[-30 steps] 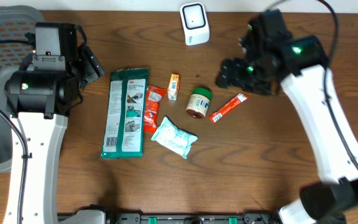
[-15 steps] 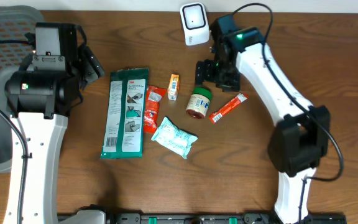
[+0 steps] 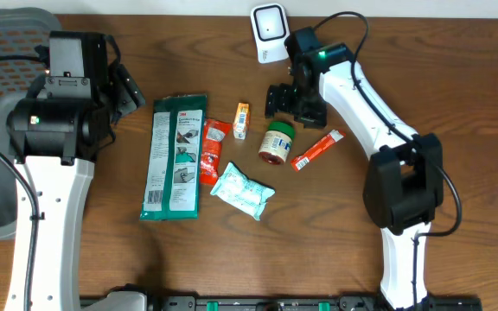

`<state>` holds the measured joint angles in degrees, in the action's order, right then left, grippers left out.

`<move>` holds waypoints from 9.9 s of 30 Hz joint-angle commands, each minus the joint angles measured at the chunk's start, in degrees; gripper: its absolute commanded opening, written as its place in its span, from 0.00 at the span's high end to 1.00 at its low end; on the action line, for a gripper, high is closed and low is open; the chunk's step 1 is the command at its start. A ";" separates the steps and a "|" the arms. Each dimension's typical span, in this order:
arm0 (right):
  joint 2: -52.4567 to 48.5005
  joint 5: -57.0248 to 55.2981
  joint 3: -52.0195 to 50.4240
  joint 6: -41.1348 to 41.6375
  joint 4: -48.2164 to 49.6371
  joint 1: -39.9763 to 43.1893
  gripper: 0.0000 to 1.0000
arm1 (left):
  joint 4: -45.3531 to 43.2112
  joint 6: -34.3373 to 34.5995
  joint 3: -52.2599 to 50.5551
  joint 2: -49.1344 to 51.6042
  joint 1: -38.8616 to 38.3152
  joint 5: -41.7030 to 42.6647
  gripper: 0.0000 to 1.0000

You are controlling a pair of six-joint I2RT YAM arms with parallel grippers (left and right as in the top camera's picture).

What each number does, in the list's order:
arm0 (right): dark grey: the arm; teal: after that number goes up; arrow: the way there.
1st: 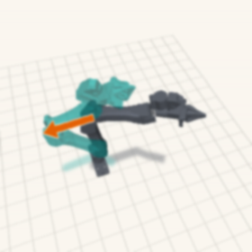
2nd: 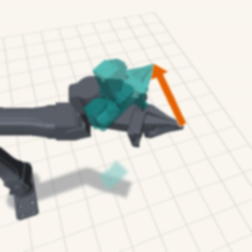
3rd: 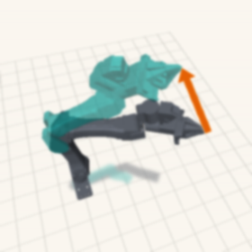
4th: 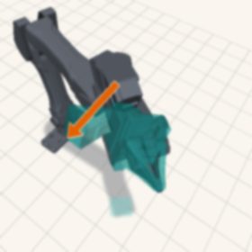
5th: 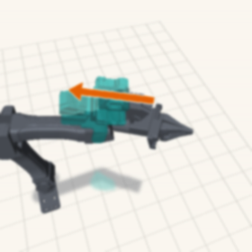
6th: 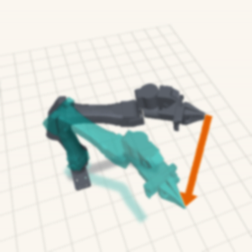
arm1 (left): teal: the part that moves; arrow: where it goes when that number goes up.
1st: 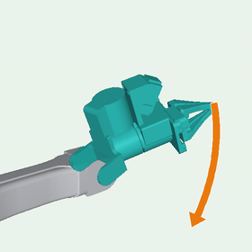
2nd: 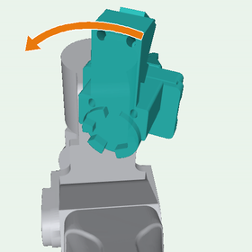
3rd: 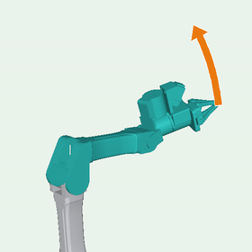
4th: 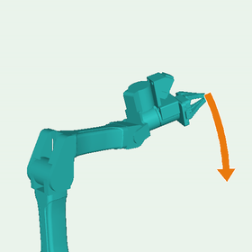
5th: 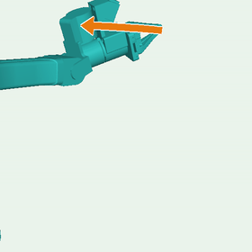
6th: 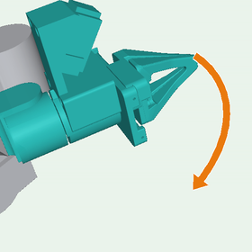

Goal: Scan the item barcode

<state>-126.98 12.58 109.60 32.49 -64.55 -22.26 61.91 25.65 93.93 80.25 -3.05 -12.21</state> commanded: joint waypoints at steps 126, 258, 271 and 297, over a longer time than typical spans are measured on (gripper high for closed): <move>18.12 -4.11 -2.91 -1.53 -12.96 -2.75 0.01 | 0.15 -0.11 0.96 0.22 0.24 -0.72 0.13; 10.82 -9.49 -9.35 -14.29 -6.67 -6.99 0.12 | 0.15 -0.11 0.96 0.22 0.24 -0.72 0.13; 10.82 -9.49 -25.16 -14.29 12.39 -8.07 0.12 | 0.15 -0.11 0.96 0.22 0.24 -0.72 0.13; 11.04 -13.20 -25.07 -14.56 17.49 -8.15 0.12 | 0.15 -0.11 0.96 0.22 0.24 -0.72 0.13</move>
<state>-115.79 0.19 83.64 17.58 -46.85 -30.30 61.91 25.65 93.93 80.25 -3.05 -12.21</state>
